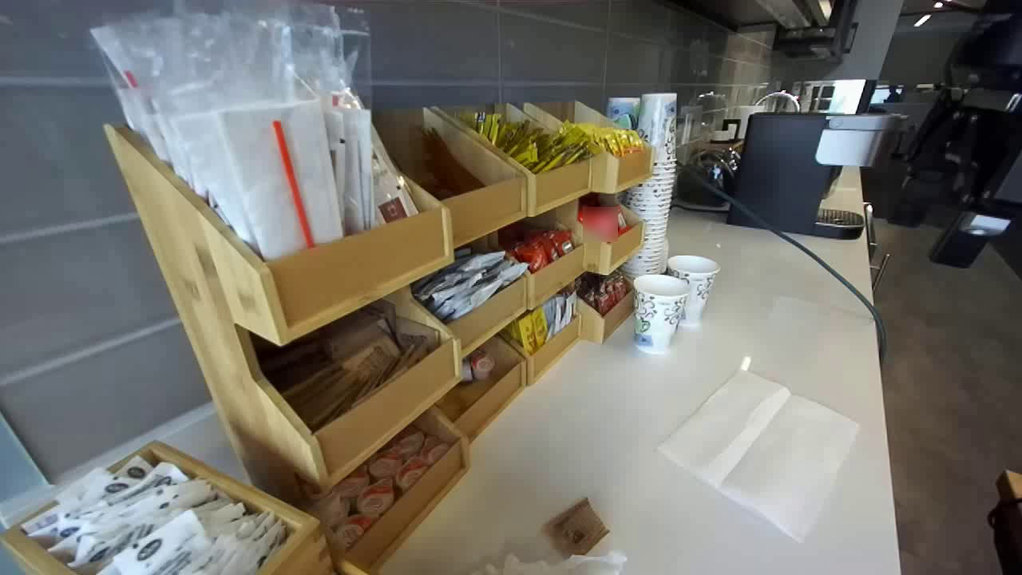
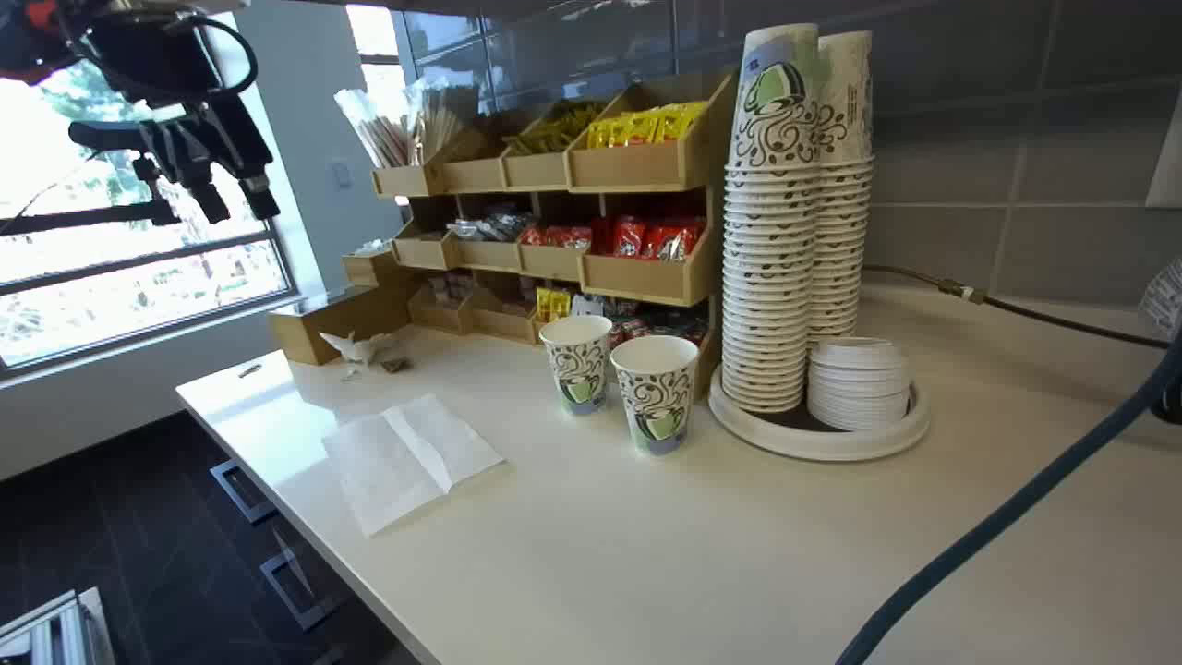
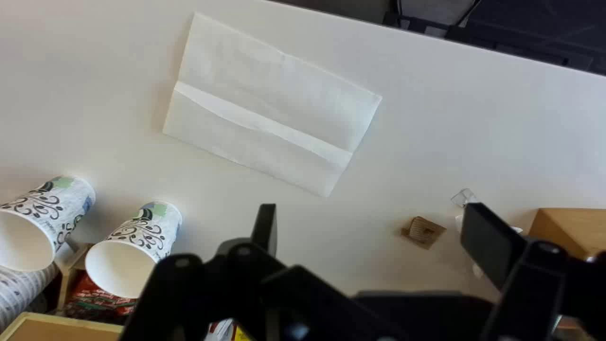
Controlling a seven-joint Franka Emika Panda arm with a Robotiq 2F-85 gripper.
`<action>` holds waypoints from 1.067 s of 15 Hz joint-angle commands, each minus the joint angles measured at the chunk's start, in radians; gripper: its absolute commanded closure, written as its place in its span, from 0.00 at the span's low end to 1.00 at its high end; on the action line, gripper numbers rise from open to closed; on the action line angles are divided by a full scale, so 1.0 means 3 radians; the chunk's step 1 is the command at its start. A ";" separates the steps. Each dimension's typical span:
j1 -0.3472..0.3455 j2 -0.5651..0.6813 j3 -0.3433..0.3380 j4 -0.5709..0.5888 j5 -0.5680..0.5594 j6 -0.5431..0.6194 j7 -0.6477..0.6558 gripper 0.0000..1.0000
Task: Lift one tomato ketchup and put it on the kitchen countertop
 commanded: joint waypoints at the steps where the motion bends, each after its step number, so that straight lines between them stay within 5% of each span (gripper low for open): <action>1: 0.0013 0.0004 -0.0010 0.0010 -0.0009 -0.0010 0.0009 0.00; 11: 0.0013 0.0004 -0.0010 0.0010 -0.0009 -0.0010 0.0009 0.00; 16: 0.0163 0.0552 -0.0188 0.0196 -0.0114 0.0775 -0.0808 0.00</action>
